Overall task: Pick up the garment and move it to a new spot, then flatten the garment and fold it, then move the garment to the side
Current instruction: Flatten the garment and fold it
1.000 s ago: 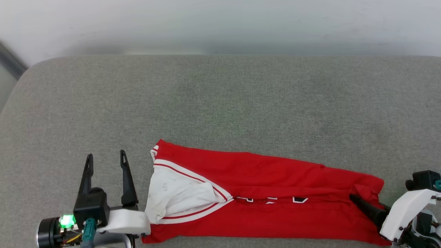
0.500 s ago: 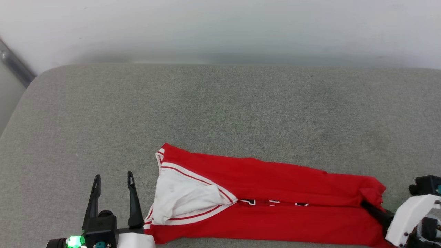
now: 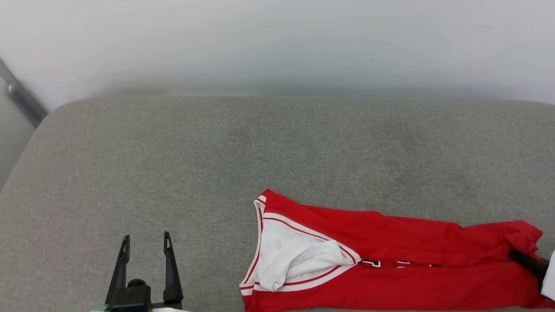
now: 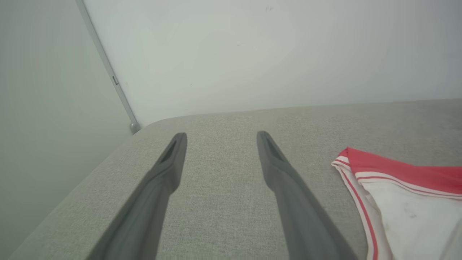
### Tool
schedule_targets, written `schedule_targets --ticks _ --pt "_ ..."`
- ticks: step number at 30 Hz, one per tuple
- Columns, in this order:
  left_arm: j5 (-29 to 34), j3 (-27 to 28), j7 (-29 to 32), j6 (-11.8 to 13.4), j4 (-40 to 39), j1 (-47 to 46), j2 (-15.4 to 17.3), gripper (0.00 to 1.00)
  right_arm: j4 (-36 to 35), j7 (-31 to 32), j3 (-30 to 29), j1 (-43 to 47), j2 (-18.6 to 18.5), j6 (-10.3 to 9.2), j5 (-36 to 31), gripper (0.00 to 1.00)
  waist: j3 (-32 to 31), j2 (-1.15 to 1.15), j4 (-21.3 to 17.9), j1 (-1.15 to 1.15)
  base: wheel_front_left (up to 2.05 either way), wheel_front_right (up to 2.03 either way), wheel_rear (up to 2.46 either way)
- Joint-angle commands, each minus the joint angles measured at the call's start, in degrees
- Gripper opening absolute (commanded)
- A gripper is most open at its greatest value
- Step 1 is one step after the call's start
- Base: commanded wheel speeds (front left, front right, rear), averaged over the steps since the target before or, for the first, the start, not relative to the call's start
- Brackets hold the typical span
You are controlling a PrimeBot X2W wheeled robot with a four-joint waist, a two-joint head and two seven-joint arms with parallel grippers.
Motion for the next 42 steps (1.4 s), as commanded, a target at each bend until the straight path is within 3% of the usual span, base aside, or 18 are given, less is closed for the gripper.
schedule_targets --ticks 1,6,11,19,27,32,42 --pt "0.3 0.2 -0.1 -0.1 0.2 0.7 -0.4 1.00 -1.5 0.7 0.1 -0.6 -0.4 -0.04 0.0 0.00 -0.3 0.00 0.0 0.00 0.00 0.00 0.00" --pt "0.8 0.8 -0.1 -0.3 0.0 1.1 -0.8 1.00 -10.6 3.3 -0.4 -0.1 -0.7 -0.04 0.3 0.00 -0.8 0.00 0.0 0.00 0.00 0.00 0.00" --pt "1.1 1.0 -0.1 -0.8 0.0 0.7 -1.2 1.00 -18.9 5.1 0.0 -1.7 0.3 -0.03 -3.6 0.00 -0.5 0.00 0.3 0.00 0.00 0.00 0.00" --pt "1.4 1.2 -0.1 -1.1 -0.2 -0.9 -2.0 1.00 -22.9 11.0 2.7 -8.2 8.9 -0.03 -12.9 0.00 1.1 0.00 0.8 0.00 0.00 0.00 0.00" --pt "1.5 0.7 -0.1 -1.5 0.1 -2.6 -2.8 1.00 -19.4 17.2 9.6 -16.0 20.6 -0.03 -20.8 0.00 3.2 0.00 1.9 0.00 0.00 0.00 0.00" --pt "1.7 0.3 -0.1 -1.8 0.3 -4.0 -3.2 1.00 -14.0 17.6 12.8 -20.5 26.9 -0.03 -23.7 0.00 4.7 0.00 2.8 0.00 0.00 0.00 0.00" --pt "1.3 -0.3 -0.1 -1.8 0.7 -6.3 -4.0 1.00 -0.7 16.0 19.7 -24.7 33.8 -0.03 -27.7 0.00 7.9 0.00 4.1 0.00 0.00 0.00 0.00"
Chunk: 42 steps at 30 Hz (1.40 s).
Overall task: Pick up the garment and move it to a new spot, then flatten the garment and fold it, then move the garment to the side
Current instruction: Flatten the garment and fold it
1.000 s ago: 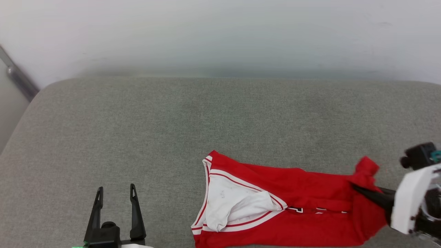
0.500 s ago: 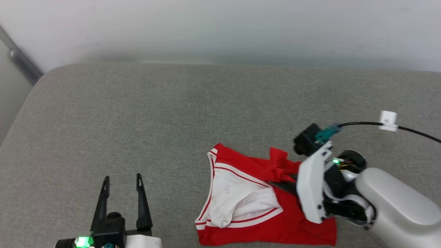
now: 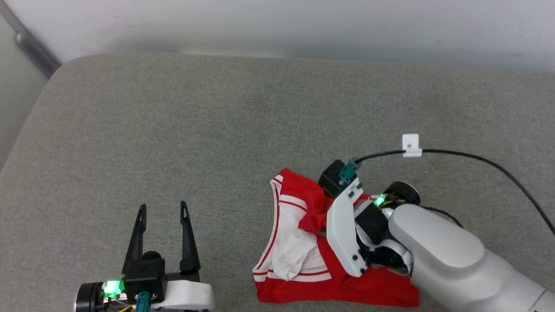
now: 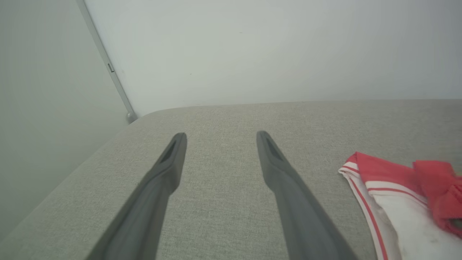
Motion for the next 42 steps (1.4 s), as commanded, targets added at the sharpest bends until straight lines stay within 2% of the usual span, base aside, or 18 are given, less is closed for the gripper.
schedule_targets --ticks 1,8,9,10,11,15,19,22,24,27,30,33,37,42 --pt "-0.2 -0.1 -0.1 0.1 0.1 -0.9 -0.3 1.00 1.4 -0.1 1.6 0.2 0.7 -0.02 -0.3 0.00 0.7 0.00 0.3 0.00 0.00 0.00 0.00" --pt "-0.5 0.1 -0.1 0.1 0.6 -1.4 -0.7 1.00 2.3 -3.8 6.0 -0.7 -0.8 -0.02 0.1 0.00 0.7 0.00 -0.1 0.00 0.00 0.00 0.00" --pt "-0.5 0.3 -0.1 0.1 0.7 -1.2 -0.6 1.00 1.5 -4.7 6.4 -1.4 -1.3 -0.02 -0.1 0.20 0.4 0.00 -0.4 0.00 0.00 0.00 0.00" --pt "-0.5 0.5 -0.1 0.0 0.8 -1.0 -0.6 1.00 0.8 -5.9 6.6 -1.9 -1.9 -0.03 -0.2 0.75 0.1 0.00 -0.7 0.00 0.00 0.00 0.00" --pt "-0.5 0.7 -0.1 0.0 0.9 -0.7 -0.6 1.00 -0.1 -7.2 6.6 -2.3 -2.4 -0.03 0.1 1.00 -0.3 0.00 -1.1 0.00 0.00 0.00 0.00" --pt "-0.5 1.6 -0.1 -0.4 1.0 0.2 -0.4 1.00 -4.7 -12.5 6.0 -3.8 -6.0 -0.03 -0.4 1.00 -1.7 0.00 -2.5 0.00 0.00 0.00 0.00" --pt "-0.2 2.1 -0.1 -0.7 0.6 0.8 -0.3 1.00 -8.8 -19.7 2.3 -4.4 -10.3 -0.03 -3.0 1.00 -2.5 0.00 -3.6 0.00 0.00 0.00 0.00" --pt "-0.1 2.6 -0.1 -0.9 0.4 1.3 -0.3 1.00 -10.1 -26.8 -4.0 -2.6 -12.7 -0.03 -6.4 1.00 -2.9 0.00 -4.4 0.00 0.00 0.00 0.00" --pt "0.0 2.8 -0.1 -1.0 0.2 1.4 -0.3 1.00 -9.6 -32.1 -9.4 -0.3 -13.1 -0.03 -9.5 1.00 -3.1 0.00 -4.8 0.00 0.00 0.00 0.00" --pt "0.1 3.1 -0.1 -1.1 0.0 1.8 -0.3 1.00 -8.2 -40.4 -18.7 3.8 -12.0 -0.03 -15.1 1.00 -3.5 0.00 -5.5 0.00 0.00 0.00 0.00" --pt "0.2 3.0 -0.1 -1.4 0.0 2.3 -0.3 1.00 -7.0 -44.6 -28.5 9.4 -9.5 -0.02 -20.9 1.00 -4.1 0.00 -5.9 0.00 0.00 0.00 0.00" --pt "0.4 2.9 -0.1 -1.6 0.0 2.5 -0.2 1.00 -8.0 -45.6 -37.9 15.7 -6.5 -0.02 -26.1 1.00 -4.5 0.00 -6.1 0.00 0.00 0.00 0.00" --pt "0.5 2.9 -0.1 -2.0 0.0 2.8 -0.1 1.00 -14.6 -45.7 -48.8 24.1 -1.4 -0.02 -31.8 1.00 -5.0 0.00 -6.3 0.00 0.00 0.00 0.00" --pt "0.5 2.8 -0.1 -2.6 0.3 3.7 0.2 1.00 -22.2 -45.7 -56.8 33.9 4.7 -0.02 -36.8 1.00 -5.9 0.00 -6.4 0.00 0.00 0.00 0.00"
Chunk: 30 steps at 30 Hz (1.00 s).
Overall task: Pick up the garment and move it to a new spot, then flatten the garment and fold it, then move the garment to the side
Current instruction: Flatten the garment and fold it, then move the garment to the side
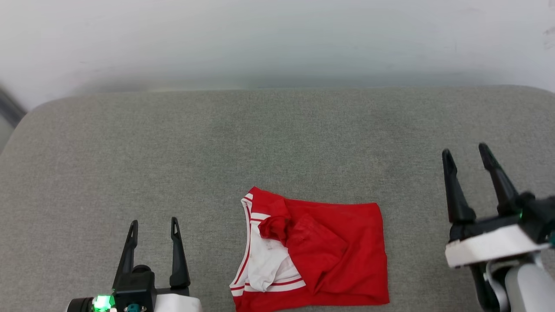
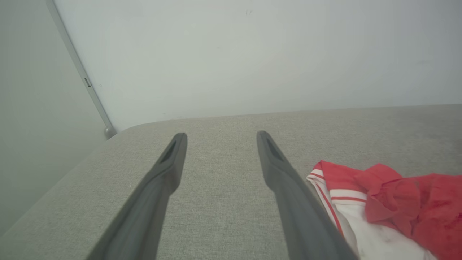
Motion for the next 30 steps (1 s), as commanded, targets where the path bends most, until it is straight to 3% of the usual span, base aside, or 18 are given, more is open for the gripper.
schedule_targets --ticks 1,9,18,25,30 --pt "0.2 0.0 -0.1 -0.2 0.0 0.8 0.1 1.00 -1.4 -0.1 -0.4 1.8 0.9 -0.02 -1.0 1.00 -0.3 0.00 0.0 0.00 0.00 0.00 0.00" --pt "-0.1 -0.3 -0.1 -1.3 0.4 2.3 0.2 1.00 -5.0 -0.1 -4.1 12.0 6.1 -0.02 -3.6 1.00 -2.2 0.00 0.1 0.00 0.00 0.00 0.00" --pt "-0.4 -0.1 -0.1 -2.2 1.1 4.2 -0.1 1.00 -6.2 -0.1 -4.6 19.0 8.1 -0.02 -3.7 1.00 -4.0 0.00 0.6 0.00 0.00 0.00 0.00" --pt "-0.6 0.5 -0.1 -2.7 1.5 4.6 -0.2 1.00 -6.2 -0.1 -4.1 20.3 8.6 -0.02 -3.4 1.00 -4.4 0.00 0.8 0.00 0.00 0.00 0.00" --pt "-0.7 1.1 -0.1 -2.9 1.7 4.7 -0.4 1.00 -6.6 -0.1 -4.6 16.2 8.6 -0.02 -4.0 1.00 -4.3 0.00 0.4 0.00 0.00 0.00 0.00"
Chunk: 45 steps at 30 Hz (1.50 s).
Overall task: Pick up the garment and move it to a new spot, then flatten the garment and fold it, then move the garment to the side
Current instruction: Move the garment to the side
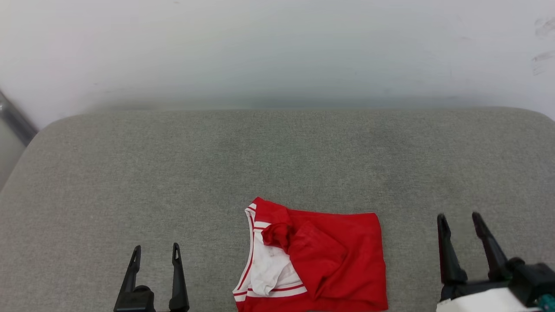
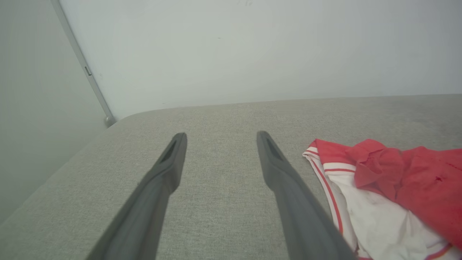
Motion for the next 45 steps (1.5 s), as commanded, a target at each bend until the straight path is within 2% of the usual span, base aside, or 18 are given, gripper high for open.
schedule_targets --ticks 1,6,8,9,14,18,23,28,33,45 --pt "-0.1 0.1 -0.1 -0.3 0.1 0.3 -0.3 1.00 -0.8 -0.1 0.0 -2.9 -0.2 -0.02 -0.9 1.00 0.1 0.00 -0.2 0.00 0.00 0.00 0.00" --pt "0.0 0.3 -0.1 -0.6 0.3 -0.4 -0.4 1.00 0.1 0.4 3.0 -12.1 -6.1 -0.02 0.7 1.00 0.3 0.00 -0.3 0.00 0.00 0.00 0.00" --pt "0.1 0.4 -0.1 -0.9 0.4 -0.7 -0.4 1.00 1.0 4.8 6.3 -15.9 -9.7 -0.02 3.2 1.00 0.5 0.00 -0.2 0.00 0.00 0.00 0.00" --pt "0.1 0.4 -0.1 -0.9 0.4 -0.7 -0.4 1.00 1.0 4.8 6.3 -15.9 -9.7 -0.02 3.2 1.00 0.5 0.00 -0.2 0.00 0.00 0.00 0.00" --pt "0.2 0.5 -0.1 -1.1 0.3 -1.3 -0.6 1.00 1.5 26.1 15.1 -24.2 -19.2 -0.02 16.2 1.00 1.4 0.00 0.4 0.00 0.00 0.00 0.00" --pt "0.2 0.3 -0.1 -1.3 0.2 -1.9 -0.7 1.00 2.0 41.8 19.9 -27.7 -25.6 -0.02 28.2 1.00 2.4 0.00 0.8 0.00 0.00 0.00 0.00" --pt "0.2 0.2 -0.1 -1.4 0.2 -3.0 -0.9 1.00 5.7 54.6 22.7 -29.2 -30.3 -0.02 40.6 1.00 4.0 0.00 1.5 0.00 0.00 0.00 0.00" --pt "0.3 -0.4 -0.1 -1.6 0.1 -4.8 -1.1 1.00 9.9 60.1 23.7 -28.1 -29.2 -0.02 48.6 1.00 6.2 0.00 2.7 0.00 0.00 0.00 0.00" --pt "0.5 -0.9 -0.1 -1.5 -0.1 -6.6 -1.2 1.00 12.8 60.1 25.7 -27.5 -27.1 -0.02 51.9 1.00 8.7 0.00 3.8 0.00 0.00 0.00 0.00" --pt "0.5 -1.8 -0.1 -1.1 0.4 -9.5 -1.4 1.00 22.8 56.5 33.2 -27.3 -20.0 -0.09 52.5 1.00 12.3 0.00 5.5 0.00 0.00 0.00 0.00"
